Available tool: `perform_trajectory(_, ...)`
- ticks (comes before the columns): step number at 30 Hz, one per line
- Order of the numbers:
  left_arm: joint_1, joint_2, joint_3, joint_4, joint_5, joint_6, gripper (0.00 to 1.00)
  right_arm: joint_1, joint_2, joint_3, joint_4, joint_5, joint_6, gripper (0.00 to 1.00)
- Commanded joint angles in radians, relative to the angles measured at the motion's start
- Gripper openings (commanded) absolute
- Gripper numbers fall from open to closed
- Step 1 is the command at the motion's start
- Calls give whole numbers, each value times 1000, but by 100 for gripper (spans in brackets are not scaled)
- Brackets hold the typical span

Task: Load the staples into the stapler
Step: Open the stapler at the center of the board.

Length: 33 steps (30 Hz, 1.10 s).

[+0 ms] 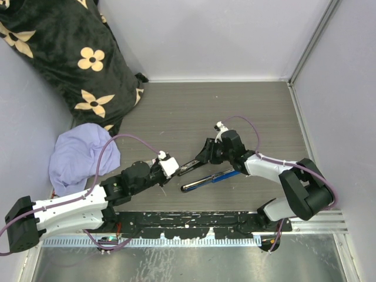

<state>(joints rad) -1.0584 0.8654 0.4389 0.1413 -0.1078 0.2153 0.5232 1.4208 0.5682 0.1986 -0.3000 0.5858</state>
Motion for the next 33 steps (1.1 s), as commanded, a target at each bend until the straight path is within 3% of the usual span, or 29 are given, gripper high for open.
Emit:
perform_trajectory(1,0,-23,2,109,-26,-1,0,-22,21,-26,-144,175,-117,48)
perform_trajectory(22,0,-13,12,92,-10,-1,0,-22,-50,2,-303,262,-165,61)
perform_trajectory(30,0,-1,16,106,-9,0,0,-22,-77,3,-360,287,-170,60)
perform_trajectory(33,-1,13,22,106,-9,5,0,-22,-107,-13,-349,252,-175,52)
